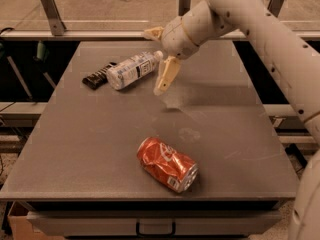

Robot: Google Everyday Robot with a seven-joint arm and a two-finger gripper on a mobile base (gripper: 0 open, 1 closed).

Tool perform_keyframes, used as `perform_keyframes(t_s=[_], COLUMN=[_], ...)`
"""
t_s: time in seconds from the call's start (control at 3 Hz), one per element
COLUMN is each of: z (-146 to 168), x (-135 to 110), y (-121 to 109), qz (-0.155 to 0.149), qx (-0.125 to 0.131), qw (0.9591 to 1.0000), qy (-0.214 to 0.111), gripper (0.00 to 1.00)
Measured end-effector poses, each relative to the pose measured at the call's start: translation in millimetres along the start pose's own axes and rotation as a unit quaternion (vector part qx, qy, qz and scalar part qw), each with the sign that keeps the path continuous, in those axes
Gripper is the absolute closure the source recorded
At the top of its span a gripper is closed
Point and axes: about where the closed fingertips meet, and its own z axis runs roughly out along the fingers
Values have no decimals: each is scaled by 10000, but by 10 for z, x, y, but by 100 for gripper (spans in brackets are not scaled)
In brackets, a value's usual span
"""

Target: Move blue plastic bottle near coke can

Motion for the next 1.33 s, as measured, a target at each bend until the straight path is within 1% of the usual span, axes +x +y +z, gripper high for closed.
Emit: perform_keyframes(t_s=[0.33, 0.67, 1.0, 1.33], z=[215, 384, 512, 595], x=[27, 98, 142, 174], y=[-22, -103, -186, -219], qz=[-302, -463, -492, -432], qx=[-219, -479, -722, -884], qw=[9989, 9960, 9921, 9894], qy=[270, 595, 897, 1071], gripper=[0, 0, 0, 18])
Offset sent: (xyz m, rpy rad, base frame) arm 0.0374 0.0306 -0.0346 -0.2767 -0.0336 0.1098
